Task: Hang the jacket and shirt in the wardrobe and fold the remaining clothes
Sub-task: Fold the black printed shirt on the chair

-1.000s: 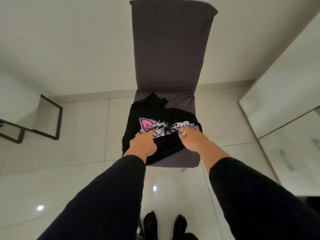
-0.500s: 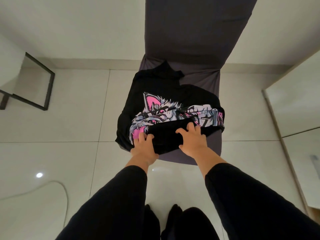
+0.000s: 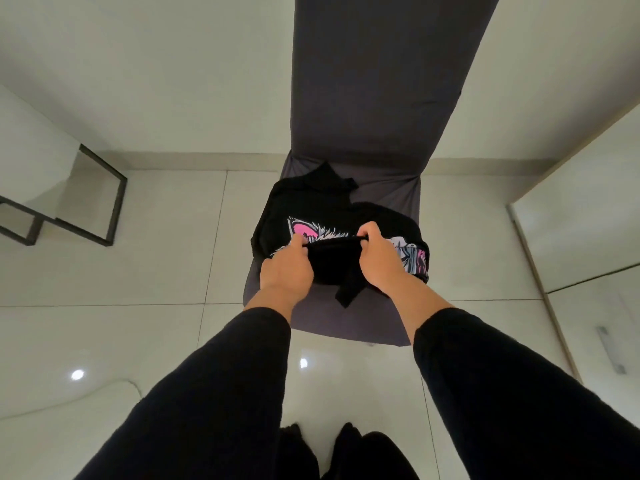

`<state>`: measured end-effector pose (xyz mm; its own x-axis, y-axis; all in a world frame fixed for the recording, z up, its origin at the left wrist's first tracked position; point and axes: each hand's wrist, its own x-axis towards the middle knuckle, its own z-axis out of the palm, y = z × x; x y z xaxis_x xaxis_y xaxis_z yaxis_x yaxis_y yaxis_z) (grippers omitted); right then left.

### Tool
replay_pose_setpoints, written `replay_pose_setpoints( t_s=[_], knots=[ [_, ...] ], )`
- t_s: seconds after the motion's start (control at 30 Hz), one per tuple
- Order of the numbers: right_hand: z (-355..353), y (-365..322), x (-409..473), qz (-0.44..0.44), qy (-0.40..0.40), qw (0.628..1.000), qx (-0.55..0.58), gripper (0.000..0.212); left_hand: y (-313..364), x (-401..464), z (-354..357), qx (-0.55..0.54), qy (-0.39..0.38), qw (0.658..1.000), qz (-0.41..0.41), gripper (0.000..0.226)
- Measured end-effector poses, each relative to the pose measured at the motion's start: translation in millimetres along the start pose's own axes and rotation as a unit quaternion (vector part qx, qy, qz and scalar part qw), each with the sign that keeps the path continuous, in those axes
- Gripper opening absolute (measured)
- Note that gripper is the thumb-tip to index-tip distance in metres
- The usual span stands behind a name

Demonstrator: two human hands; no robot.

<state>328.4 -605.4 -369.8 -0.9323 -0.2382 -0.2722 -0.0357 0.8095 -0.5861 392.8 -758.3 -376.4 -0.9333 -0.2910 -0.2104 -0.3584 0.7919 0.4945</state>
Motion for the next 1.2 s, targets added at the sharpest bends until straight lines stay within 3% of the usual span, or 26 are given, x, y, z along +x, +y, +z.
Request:
replay_pose_setpoints(
  t_s=[0.13,0.2,0.4,0.53,0.63,0.67,0.77,0.87,0.93,0.97,1.03,1.1,1.2],
  knots=[
    [-57,-38,-12,0.021,0.014,0.999,0.046,0.024,29,-10,-57,0.038,-0.046,0.997,0.058,0.065],
    [-85,-52,-20,0.018,0.022,0.998,0.054,0.024,43,-16,-82,0.085,-0.057,0.991,0.084,0.075],
    [-168,-86,-48,0.027,0.094,0.993,0.064,0.033,101,-22,-151,-0.001,-0.003,0.983,0.185,0.055],
    [-212,-102,-63,0.086,0.098,0.971,0.203,0.025,145,-26,-192,-0.052,0.019,0.972,0.228,0.036],
    [-224,-100,-83,0.081,0.091,0.929,0.350,0.045,177,-37,-216,-0.119,0.051,0.971,0.202,0.026],
    [-223,-98,-91,0.058,0.097,0.929,0.352,0.047,187,-41,-222,-0.132,0.056,0.969,0.200,0.031],
    [-216,-95,-98,0.005,0.158,0.966,0.205,0.039,218,-50,-237,-0.176,0.051,0.959,0.217,0.044],
    [-206,-91,-90,0.045,0.188,0.977,0.092,0.014,244,-55,-250,-0.252,0.054,0.941,0.220,0.046],
    [-203,-89,-91,0.059,0.156,0.975,0.144,0.009,254,-55,-260,-0.300,0.059,0.928,0.212,0.046],
    [-206,-92,-97,0.064,0.123,0.967,0.213,0.024,253,-52,-263,-0.308,0.064,0.926,0.209,0.044],
    [-214,-99,-100,0.103,0.086,0.934,0.331,0.048,242,-45,-267,-0.262,0.077,0.940,0.207,0.030],
    [-225,-104,-94,0.121,0.077,0.918,0.370,0.043,219,-33,-265,-0.192,0.044,0.965,0.176,0.010],
    [-248,-114,-92,0.144,0.083,0.895,0.413,0.025,182,-25,-256,-0.084,-0.051,0.988,0.118,0.038]
  ],
)
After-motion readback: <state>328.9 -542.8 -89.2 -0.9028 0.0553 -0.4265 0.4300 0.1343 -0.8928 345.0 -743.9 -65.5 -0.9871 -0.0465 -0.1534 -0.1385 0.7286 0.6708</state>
